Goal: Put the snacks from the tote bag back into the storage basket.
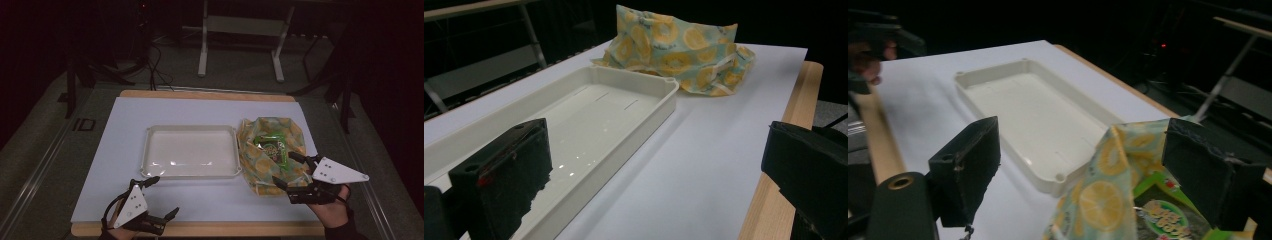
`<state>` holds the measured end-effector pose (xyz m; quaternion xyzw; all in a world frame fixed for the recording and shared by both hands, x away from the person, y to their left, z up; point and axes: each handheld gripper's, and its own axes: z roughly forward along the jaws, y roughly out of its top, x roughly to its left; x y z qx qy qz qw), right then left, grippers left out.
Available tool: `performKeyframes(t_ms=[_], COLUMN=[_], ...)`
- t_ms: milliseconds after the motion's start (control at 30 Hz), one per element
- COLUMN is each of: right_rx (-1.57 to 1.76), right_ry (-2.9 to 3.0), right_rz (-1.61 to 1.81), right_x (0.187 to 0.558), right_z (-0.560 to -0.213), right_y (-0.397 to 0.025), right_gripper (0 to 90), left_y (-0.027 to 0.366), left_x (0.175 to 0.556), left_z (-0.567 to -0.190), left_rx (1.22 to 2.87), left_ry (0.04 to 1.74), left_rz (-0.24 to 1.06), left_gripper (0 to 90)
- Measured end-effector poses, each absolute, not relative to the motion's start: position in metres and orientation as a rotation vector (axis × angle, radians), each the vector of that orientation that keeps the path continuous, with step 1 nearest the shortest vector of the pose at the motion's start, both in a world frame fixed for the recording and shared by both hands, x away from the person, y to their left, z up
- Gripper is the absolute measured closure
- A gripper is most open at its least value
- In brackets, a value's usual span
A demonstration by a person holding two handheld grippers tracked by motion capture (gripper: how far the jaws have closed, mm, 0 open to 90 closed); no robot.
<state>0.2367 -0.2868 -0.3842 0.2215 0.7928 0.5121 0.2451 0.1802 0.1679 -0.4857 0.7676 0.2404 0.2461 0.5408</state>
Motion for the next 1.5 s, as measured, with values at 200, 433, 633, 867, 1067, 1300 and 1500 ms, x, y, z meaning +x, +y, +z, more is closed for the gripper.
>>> performKeyframes(t_ms=[200,433,633,867,1067,1300,1500], right_rx=[0.626,0.645,0.668,0.695,0.725,0.787,0.843], right_ry=[2.138,2.097,2.082,2.064,2.047,2.034,2.030], right_rz=[1.403,1.405,1.394,1.377,1.372,1.350,1.320], right_x=[0.246,0.254,0.263,0.275,0.284,0.296,0.307], right_z=[-0.378,-0.369,-0.365,-0.362,-0.360,-0.362,-0.368], right_y=[-0.288,-0.291,-0.293,-0.295,-0.299,-0.305,-0.309], right_gripper=[15.8,17.2,17.2,17.1,17.1,17.4,17.9], left_y=[0.168,0.167,0.167,0.168,0.168,0.168,0.167], left_x=[0.180,0.181,0.182,0.182,0.183,0.183,0.183], left_z=[-0.485,-0.486,-0.486,-0.487,-0.487,-0.487,-0.487], left_rx=[1.820,1.823,1.825,1.826,1.825,1.827,1.830], left_ry=[0.572,0.575,0.577,0.579,0.579,0.576,0.573], left_rz=[0.581,0.576,0.573,0.573,0.570,0.574,0.572], left_gripper=[0.3,0.4,0.3,0.3,0.3,0.3,0.3])
